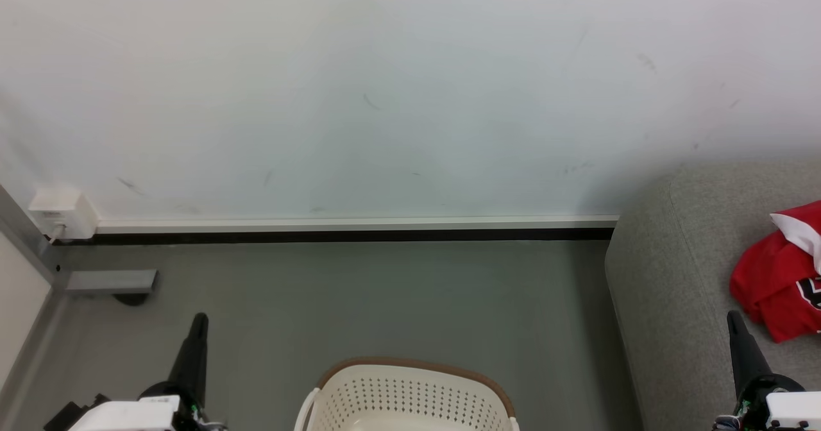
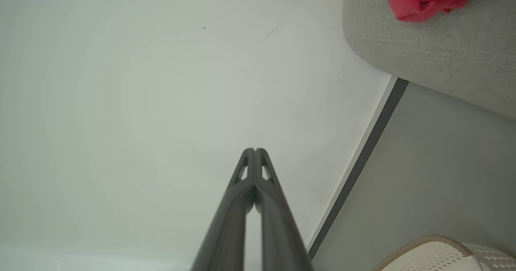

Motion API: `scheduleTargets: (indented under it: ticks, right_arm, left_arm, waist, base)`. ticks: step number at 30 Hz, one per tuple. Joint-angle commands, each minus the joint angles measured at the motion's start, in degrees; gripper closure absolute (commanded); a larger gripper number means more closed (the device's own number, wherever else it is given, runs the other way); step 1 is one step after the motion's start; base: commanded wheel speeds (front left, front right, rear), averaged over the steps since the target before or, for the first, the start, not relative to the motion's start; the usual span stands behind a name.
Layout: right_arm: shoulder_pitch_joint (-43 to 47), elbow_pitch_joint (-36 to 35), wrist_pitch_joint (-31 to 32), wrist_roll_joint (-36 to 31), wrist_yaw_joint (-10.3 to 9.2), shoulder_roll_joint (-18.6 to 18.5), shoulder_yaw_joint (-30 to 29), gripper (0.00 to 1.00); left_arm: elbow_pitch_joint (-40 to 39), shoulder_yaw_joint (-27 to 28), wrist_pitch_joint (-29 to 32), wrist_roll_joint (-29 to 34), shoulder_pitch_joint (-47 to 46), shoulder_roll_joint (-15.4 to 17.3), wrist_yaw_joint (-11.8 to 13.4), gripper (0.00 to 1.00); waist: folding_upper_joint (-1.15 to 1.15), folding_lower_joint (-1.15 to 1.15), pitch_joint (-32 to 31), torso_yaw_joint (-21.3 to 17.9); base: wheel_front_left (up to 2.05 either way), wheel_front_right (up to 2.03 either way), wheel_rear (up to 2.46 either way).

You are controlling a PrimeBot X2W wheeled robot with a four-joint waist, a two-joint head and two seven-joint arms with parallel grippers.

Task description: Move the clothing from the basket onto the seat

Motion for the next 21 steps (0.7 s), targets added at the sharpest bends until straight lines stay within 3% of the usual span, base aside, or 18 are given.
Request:
scheduleTargets:
  ticks: [1, 11, 21]
  right_arm:
    - [-0.90, -0.40, 0.41, 1.31, -0.11, 0.17, -0.39, 1.00]
    - [-0.86, -0.47, 1.38, 4.47, -0.12, 0.61, -1.29, 1.00]
    - [-0.85, -0.46, 1.43, 4.30, -0.12, 0.57, -1.24, 1.00]
  left_arm:
    - [-0.28, 0.09, 0.32, -1.40, -0.70, 0.32, -0.35, 1.00]
    - [-0.47, 0.10, 1.37, -5.37, -0.83, 0.31, -0.57, 1.00]
    - [-0.46, 0.10, 1.39, -5.25, -0.81, 0.31, -0.57, 1.00]
  waist:
    - [0.00, 0.00, 0.04, 0.02]
    - [0.00, 0.00, 0.26, 0.13]
    - [0.00, 0.00, 0.27, 0.14]
  base:
    - [0.00, 0.00, 0.00]
    - [0.00, 0.00, 0.00]
    - [0.00, 0.00, 0.00]
